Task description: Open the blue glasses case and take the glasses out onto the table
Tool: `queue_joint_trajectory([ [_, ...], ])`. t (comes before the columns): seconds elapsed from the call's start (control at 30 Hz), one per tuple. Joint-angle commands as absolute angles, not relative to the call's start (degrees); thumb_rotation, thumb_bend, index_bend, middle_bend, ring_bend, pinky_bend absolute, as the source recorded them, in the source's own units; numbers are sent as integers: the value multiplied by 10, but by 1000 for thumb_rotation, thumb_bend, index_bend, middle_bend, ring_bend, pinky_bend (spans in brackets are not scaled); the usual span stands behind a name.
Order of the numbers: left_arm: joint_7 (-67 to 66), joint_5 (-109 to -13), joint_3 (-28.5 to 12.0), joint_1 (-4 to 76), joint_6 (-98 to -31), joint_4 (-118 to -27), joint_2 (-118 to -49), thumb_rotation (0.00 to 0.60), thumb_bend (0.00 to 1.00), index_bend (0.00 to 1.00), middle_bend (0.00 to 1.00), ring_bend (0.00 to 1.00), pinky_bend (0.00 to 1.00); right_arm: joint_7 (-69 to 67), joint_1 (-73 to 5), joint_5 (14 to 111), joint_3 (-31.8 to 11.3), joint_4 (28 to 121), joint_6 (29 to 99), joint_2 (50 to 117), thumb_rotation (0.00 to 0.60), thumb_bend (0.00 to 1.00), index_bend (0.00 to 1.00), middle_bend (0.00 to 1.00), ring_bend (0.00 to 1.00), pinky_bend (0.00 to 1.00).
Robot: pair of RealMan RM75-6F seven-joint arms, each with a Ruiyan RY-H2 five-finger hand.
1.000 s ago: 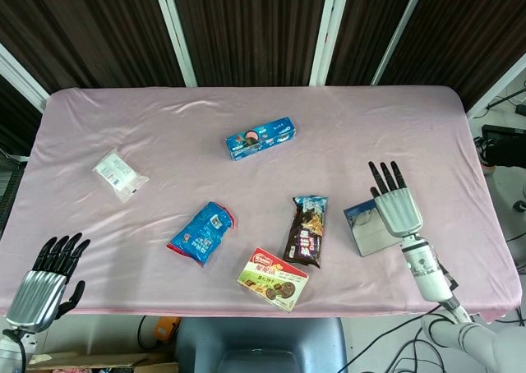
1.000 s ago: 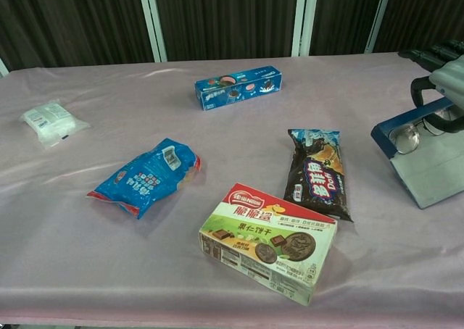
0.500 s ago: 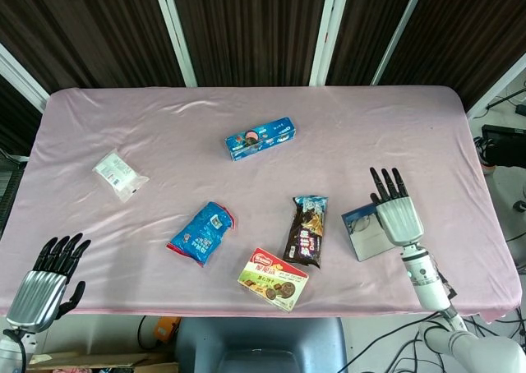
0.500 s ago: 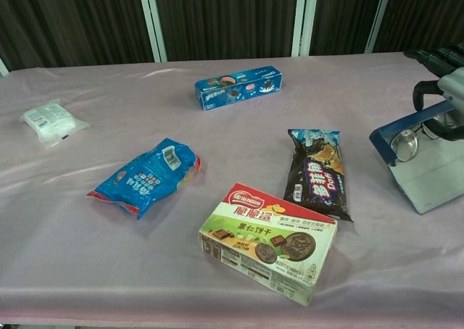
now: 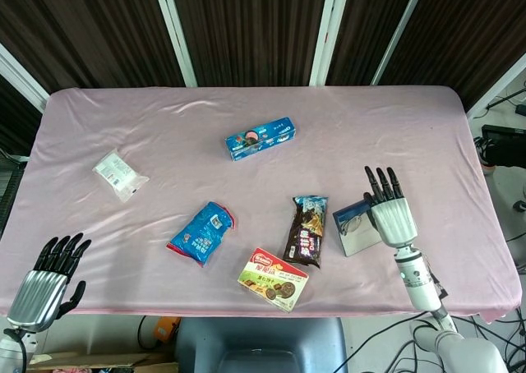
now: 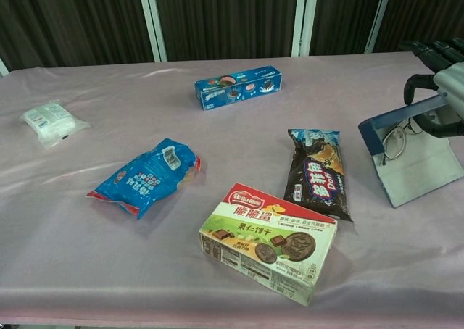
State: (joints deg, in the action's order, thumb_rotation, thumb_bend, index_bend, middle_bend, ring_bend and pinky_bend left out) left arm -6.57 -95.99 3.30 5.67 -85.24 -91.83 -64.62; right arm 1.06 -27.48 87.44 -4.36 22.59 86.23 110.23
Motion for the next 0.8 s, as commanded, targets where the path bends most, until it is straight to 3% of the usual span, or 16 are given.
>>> queue_joint_trajectory([
  [0.03,-65,-960,33,57,-852,-918,-646,600,446,0,0,0,0,-5,-267,870,-45,206,853,1111,600,548,579,18,0,0],
  [0.5,-69,-956,32,58,-849,-919,-648,600,442,0,0,0,0,-76,-261,845,-73,127,866,1128,600,547,566,18,0,0],
  [0.8,-74,-957,33,59,-847,-920,-650,600,442,0,0,0,0,-53,-260,840,-72,105,827,1128,600,549,554,18,0,0],
])
